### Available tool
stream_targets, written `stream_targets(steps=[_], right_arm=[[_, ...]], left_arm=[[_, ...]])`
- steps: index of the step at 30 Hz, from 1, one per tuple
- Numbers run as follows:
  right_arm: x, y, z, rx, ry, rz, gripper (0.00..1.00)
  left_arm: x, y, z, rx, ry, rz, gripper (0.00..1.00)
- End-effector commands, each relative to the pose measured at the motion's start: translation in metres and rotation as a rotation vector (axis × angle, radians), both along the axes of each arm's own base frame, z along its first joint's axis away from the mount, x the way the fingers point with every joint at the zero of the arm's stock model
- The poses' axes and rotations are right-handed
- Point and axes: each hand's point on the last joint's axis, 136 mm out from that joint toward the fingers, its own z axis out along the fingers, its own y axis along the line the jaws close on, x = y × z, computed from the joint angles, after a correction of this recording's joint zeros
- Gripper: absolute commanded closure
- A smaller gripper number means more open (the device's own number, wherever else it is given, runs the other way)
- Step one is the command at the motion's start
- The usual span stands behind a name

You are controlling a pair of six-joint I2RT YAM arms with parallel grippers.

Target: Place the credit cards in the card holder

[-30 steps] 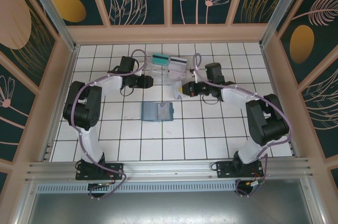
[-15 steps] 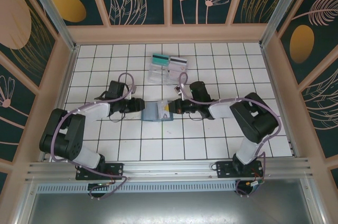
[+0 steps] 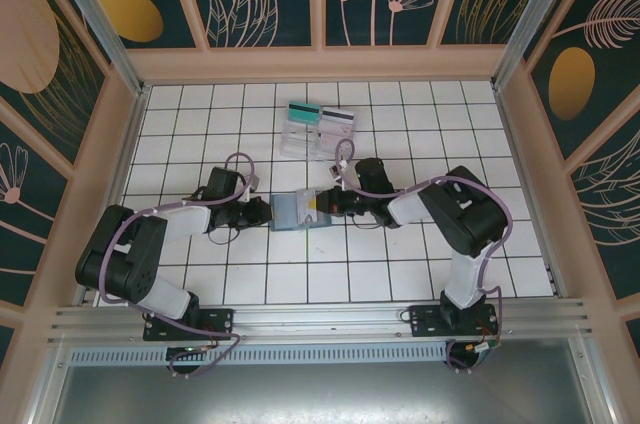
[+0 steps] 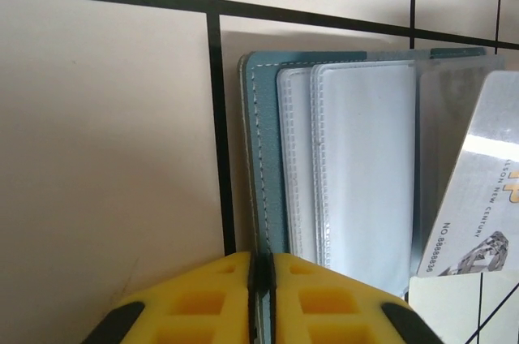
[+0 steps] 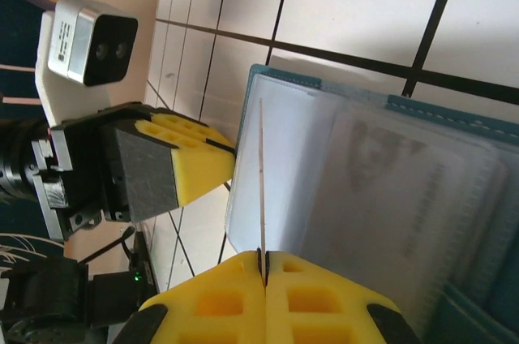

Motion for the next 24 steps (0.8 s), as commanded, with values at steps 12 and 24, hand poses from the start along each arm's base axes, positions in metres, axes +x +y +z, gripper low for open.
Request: stream_targets(steps=[12,24], right_arm=[[0.008,0.000,-0.014,-0.036,0.058,-0.076,1.00],[0.019,-0.022,-0.011,-0.067,0.036,-0.110,1.00]], left_arm=[[-0.009,-0.011,0.000,-0.036,0.011,-0.013,0.88],[-0.009,-0.009,-0.004,-0.016,0.017,-0.014,0.89]])
